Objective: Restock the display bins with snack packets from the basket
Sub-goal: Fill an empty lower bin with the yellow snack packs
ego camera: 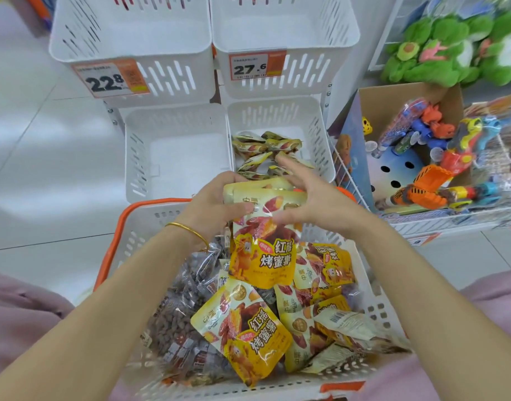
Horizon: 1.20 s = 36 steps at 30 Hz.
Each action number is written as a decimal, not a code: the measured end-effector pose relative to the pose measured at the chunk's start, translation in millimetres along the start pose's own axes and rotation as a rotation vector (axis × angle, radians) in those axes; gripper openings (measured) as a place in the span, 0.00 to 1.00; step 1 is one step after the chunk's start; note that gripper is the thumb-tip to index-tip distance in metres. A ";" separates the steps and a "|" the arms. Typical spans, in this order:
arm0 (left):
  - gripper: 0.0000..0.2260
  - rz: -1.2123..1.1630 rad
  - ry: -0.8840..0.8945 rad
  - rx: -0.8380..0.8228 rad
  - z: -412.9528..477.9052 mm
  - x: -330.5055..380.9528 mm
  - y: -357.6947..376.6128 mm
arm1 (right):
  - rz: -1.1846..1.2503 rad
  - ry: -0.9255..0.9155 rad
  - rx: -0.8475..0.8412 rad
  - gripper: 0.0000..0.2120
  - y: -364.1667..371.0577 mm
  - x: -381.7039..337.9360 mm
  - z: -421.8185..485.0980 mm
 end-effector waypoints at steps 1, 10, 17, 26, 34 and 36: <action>0.16 0.033 0.038 -0.031 1.9 6.6 4.3 | -0.039 0.004 -0.056 0.45 1.0 -1.1 3.9; 0.14 0.206 0.254 -0.059 54.7 67.9 19.9 | -0.100 -0.137 0.208 0.11 -52.4 -16.8 59.0; 0.14 0.325 0.339 -0.103 86.8 80.2 23.5 | -0.380 -0.465 0.409 0.08 -72.4 -30.6 88.6; 0.13 0.316 0.317 0.130 108.6 65.9 0.1 | -0.410 -0.346 0.377 0.30 -64.5 -24.4 115.7; 0.07 0.330 0.335 0.284 110.5 69.7 -12.3 | -0.640 -0.273 0.313 0.31 -60.4 -32.8 123.0; 0.06 0.346 0.349 0.302 110.3 72.3 -10.0 | -0.470 -0.177 0.246 0.38 -56.0 -25.8 126.7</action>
Point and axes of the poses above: each hand's wrist, its own z-axis towards the middle knuckle, its own y-axis out of the palm, x = y × z, the point moved 10 cm from there along z, towards the middle knuckle, and after that the axes turned 12 degrees about x, right-handed, at the moved point
